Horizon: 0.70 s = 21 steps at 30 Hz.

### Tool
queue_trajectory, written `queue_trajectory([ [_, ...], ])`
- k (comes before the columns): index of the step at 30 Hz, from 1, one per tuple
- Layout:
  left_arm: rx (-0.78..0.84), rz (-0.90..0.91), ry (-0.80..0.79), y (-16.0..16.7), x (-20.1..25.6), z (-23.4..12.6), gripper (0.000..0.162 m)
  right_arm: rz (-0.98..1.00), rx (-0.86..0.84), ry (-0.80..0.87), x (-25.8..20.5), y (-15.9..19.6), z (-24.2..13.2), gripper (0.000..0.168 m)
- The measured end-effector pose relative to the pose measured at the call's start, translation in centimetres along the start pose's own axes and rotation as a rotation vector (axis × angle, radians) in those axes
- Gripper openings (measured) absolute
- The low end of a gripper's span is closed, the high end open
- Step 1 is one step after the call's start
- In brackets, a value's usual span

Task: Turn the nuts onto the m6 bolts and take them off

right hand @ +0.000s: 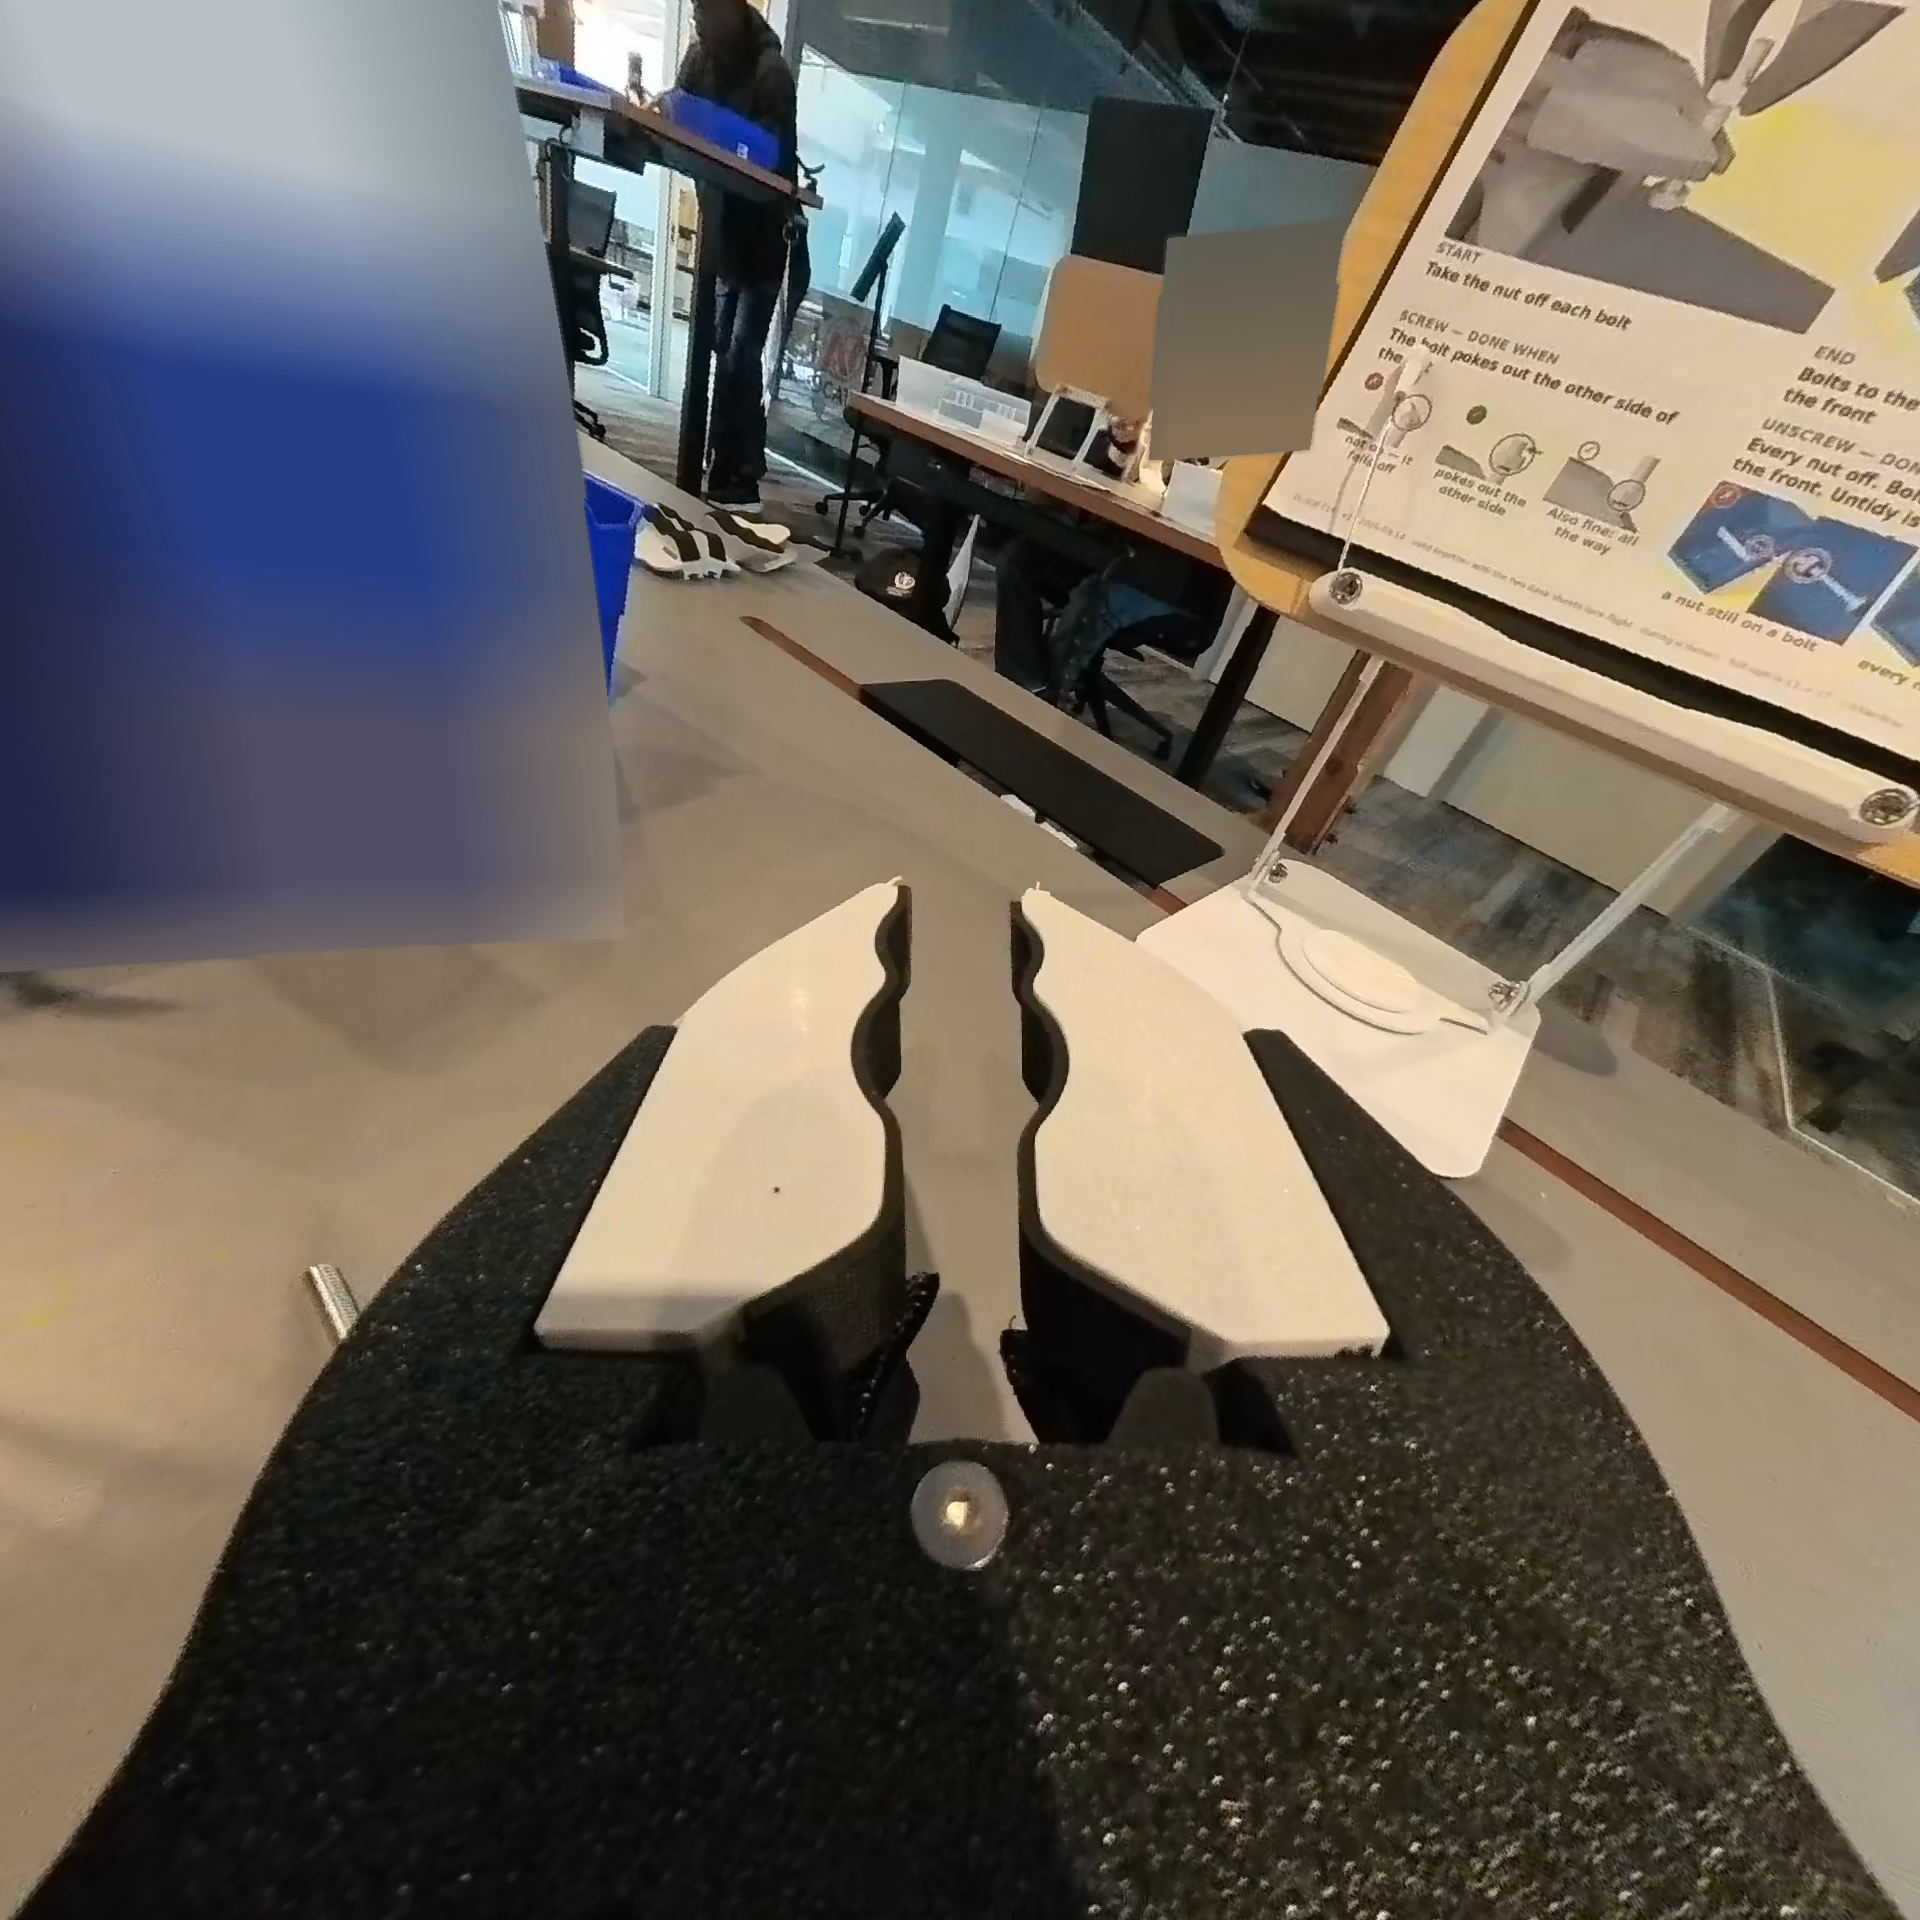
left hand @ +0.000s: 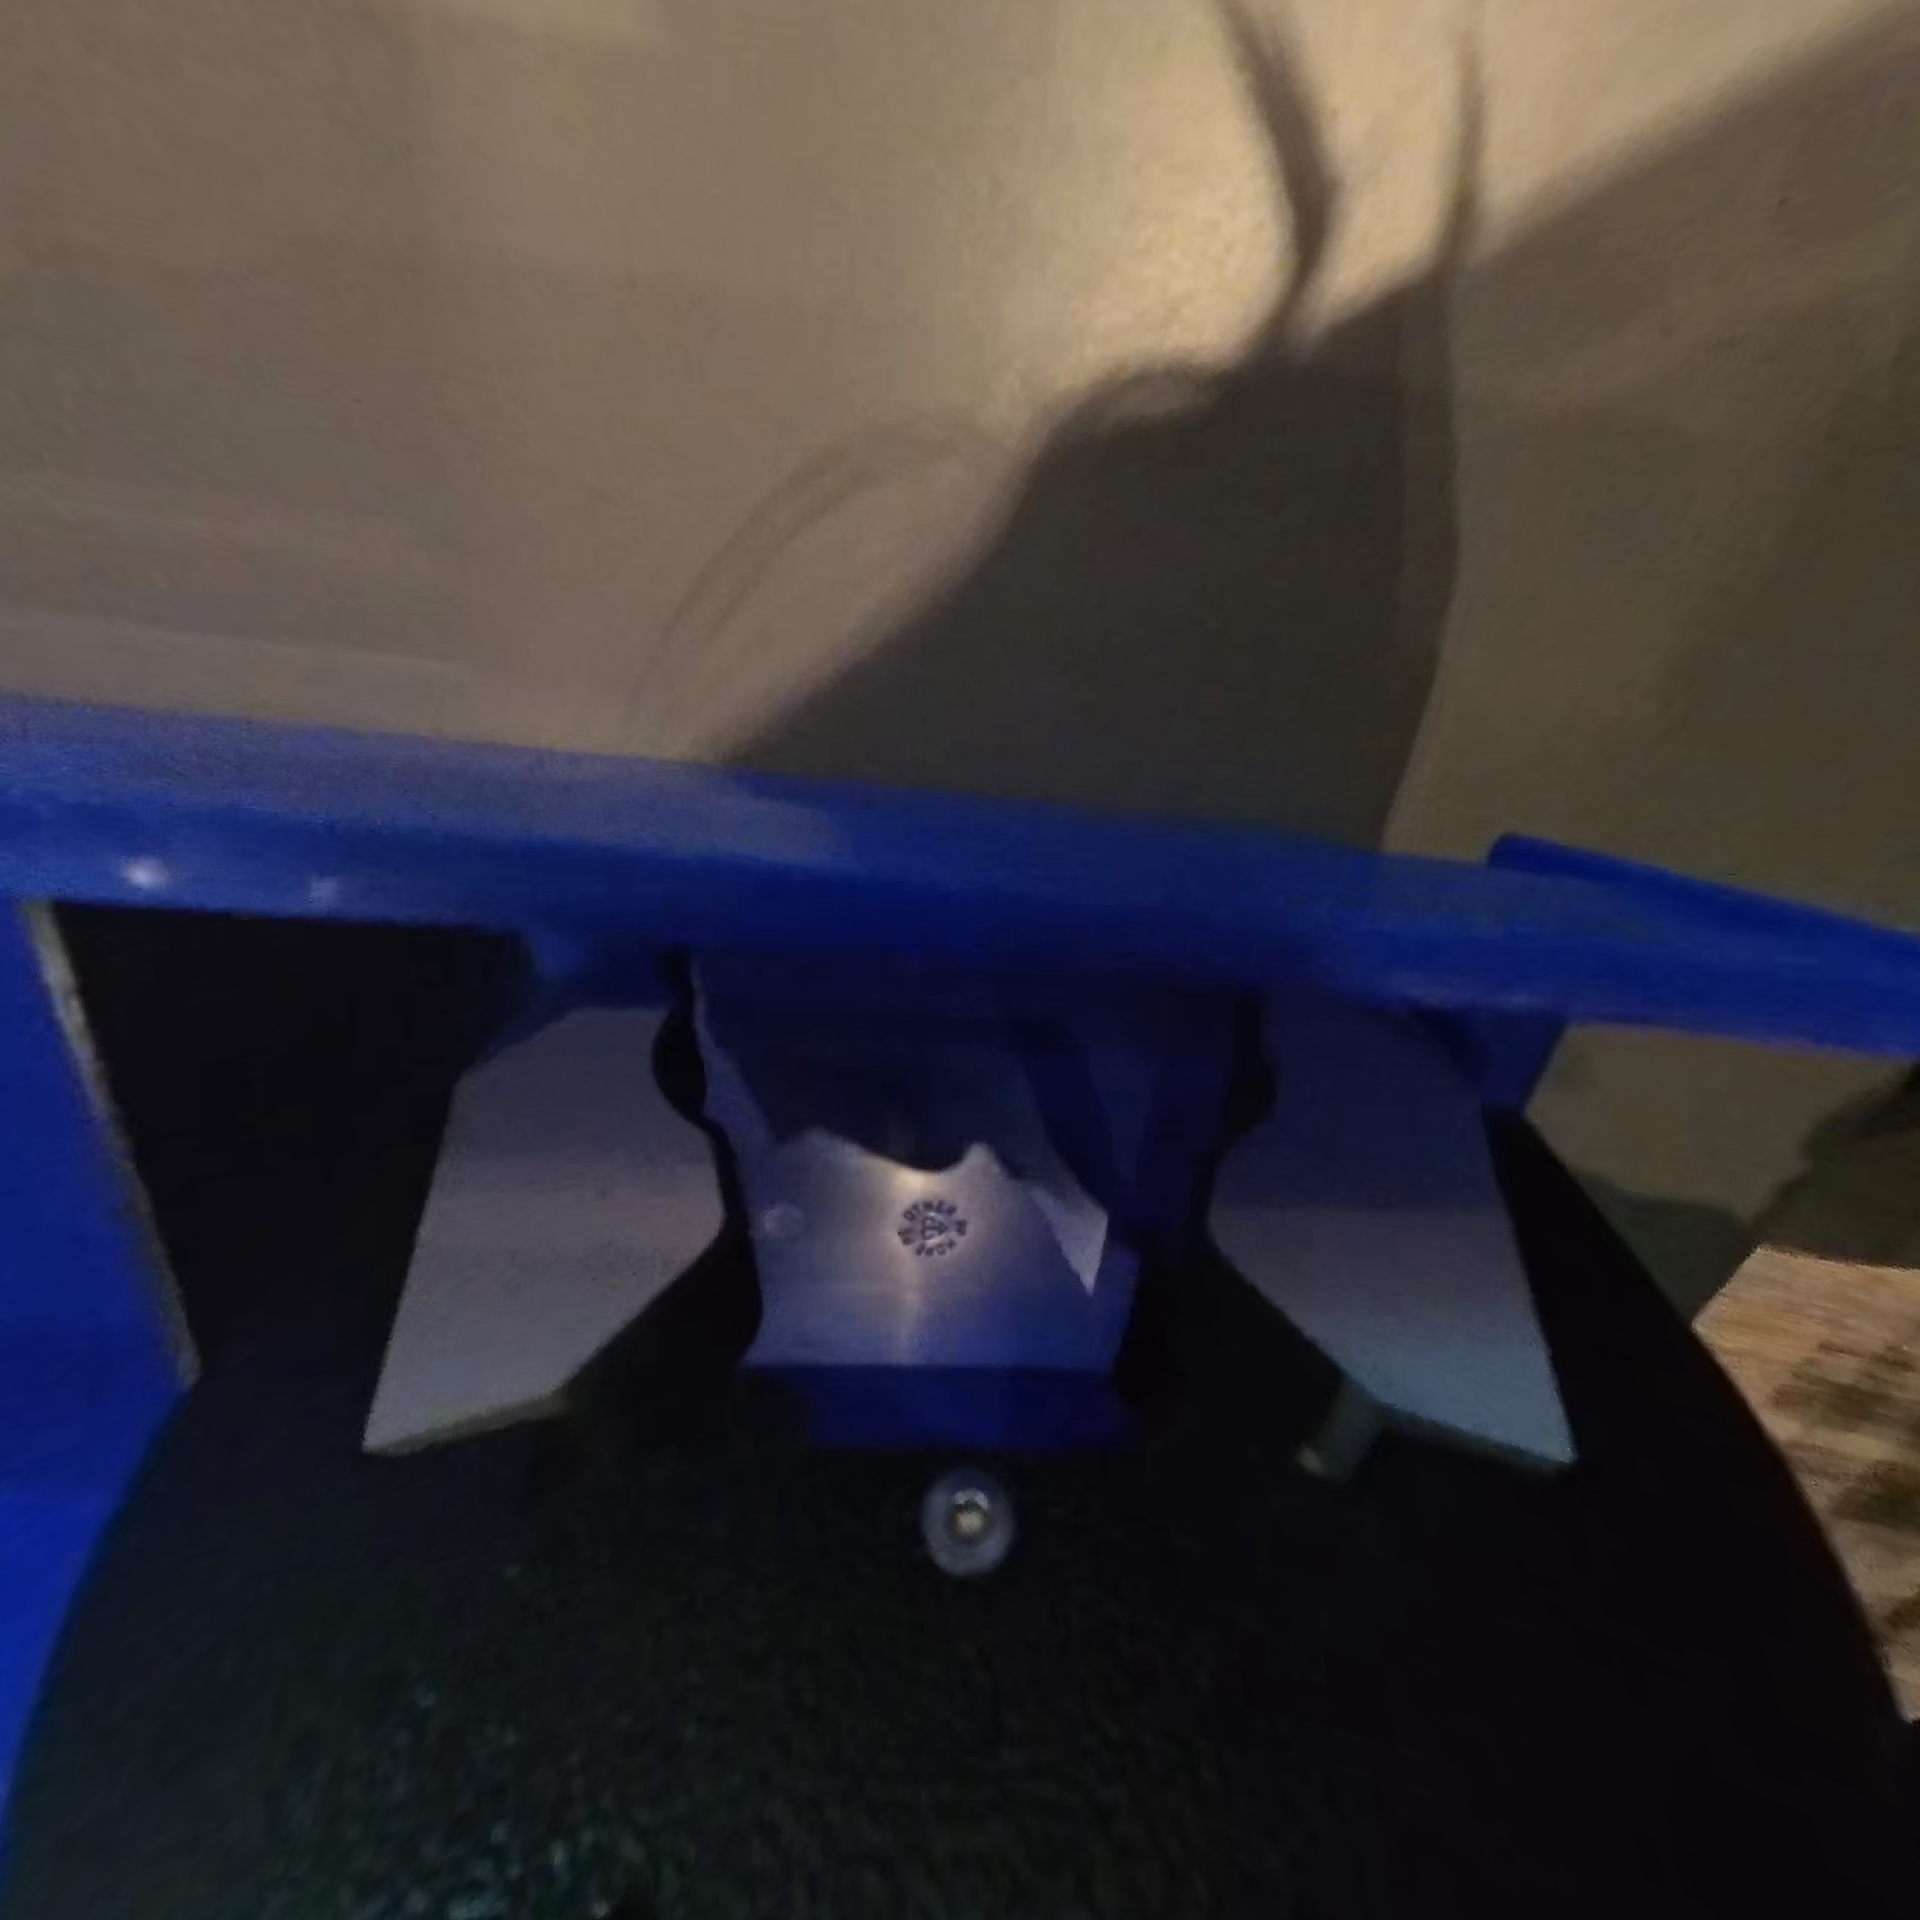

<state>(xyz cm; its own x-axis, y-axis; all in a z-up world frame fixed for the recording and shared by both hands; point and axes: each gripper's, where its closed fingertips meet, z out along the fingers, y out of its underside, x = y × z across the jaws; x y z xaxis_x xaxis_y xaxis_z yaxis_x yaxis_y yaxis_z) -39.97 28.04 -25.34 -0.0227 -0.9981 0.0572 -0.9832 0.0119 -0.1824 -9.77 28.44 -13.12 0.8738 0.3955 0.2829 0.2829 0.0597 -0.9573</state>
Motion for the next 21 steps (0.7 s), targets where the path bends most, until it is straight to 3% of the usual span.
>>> queue_trajectory([
  [1, -0.005, -0.011, -0.008, 0.0, -0.1, 0.1, 0.103, -0.001, 0.001, 0.000, 0.0, 0.0, 0.0, 0.018],
  [14, -0.043, -0.129, -0.110, 0.3, -0.9, 0.0, 0.113, -0.014, -0.007, -0.004, -0.1, 0.2, 0.0, 0.017],
  [21, -0.047, -0.202, -0.164, 2.1, -2.2, -0.8, 0.101, -0.021, -0.014, -0.009, -0.3, 0.4, 0.0, 0.017],
])
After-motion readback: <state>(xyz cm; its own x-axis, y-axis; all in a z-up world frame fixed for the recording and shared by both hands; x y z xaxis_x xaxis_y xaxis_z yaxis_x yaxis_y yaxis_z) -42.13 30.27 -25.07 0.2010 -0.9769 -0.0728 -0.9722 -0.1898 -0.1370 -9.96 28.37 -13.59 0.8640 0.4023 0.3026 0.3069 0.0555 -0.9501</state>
